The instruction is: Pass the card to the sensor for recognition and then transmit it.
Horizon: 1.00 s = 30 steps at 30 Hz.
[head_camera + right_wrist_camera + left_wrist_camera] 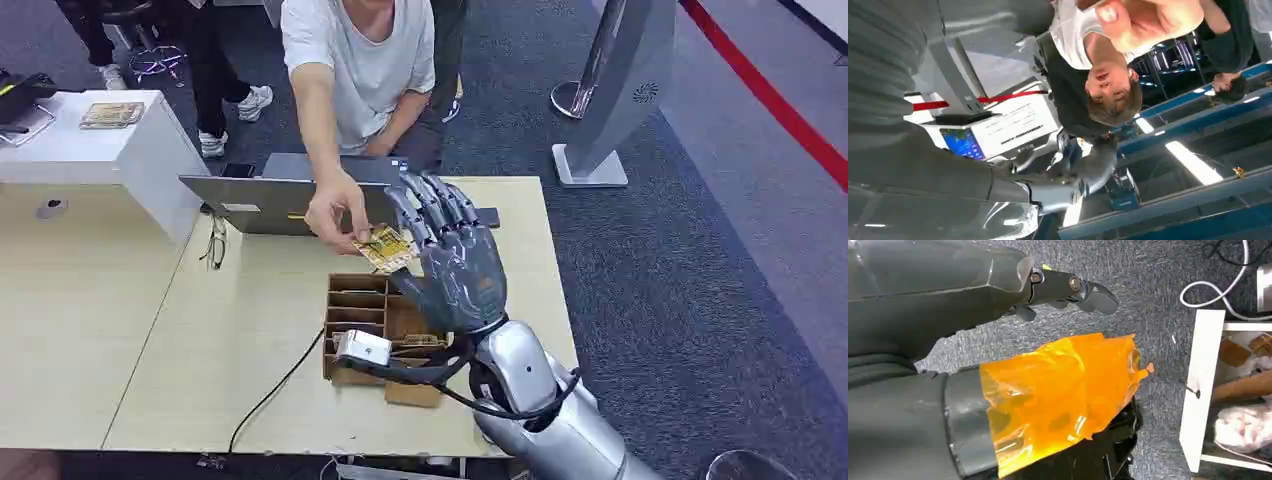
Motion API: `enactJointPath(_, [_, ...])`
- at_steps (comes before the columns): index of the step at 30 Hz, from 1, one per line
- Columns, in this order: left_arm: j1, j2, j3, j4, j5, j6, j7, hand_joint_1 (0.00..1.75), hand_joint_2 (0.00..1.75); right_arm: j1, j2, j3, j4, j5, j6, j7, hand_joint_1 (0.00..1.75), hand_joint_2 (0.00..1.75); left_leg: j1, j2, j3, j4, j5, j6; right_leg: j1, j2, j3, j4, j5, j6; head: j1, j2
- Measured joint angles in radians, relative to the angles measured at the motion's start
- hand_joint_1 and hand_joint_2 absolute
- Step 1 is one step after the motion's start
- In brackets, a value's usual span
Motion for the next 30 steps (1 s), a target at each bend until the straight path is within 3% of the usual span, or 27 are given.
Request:
enactJointPath(12, [0.008,-0.021,0.065,-0.006,-0.074,-0.032,0.011,0.0,0.0,0.0,0.005,0.0,0.0,-0.001,0.014,-0.007,1.75,1.75,0.0,0.0,0.0,0.0,0.0,0.0,0.0,0.0,0.0,0.0,0.0,0.0,0.0,0.0])
enactJointPath(30, [0.014,-0.035,0.108,-0.01,-0.098,-0.043,0.012,0.0,0.0,0.001,0.008,0.0,0.0,-0.004,0.018,-0.009,1.75,1.75,0.0,0.0,0.0,0.0,0.0,0.0,0.0,0.0,0.0,0.0,0.0,0.0,0.0,0.0])
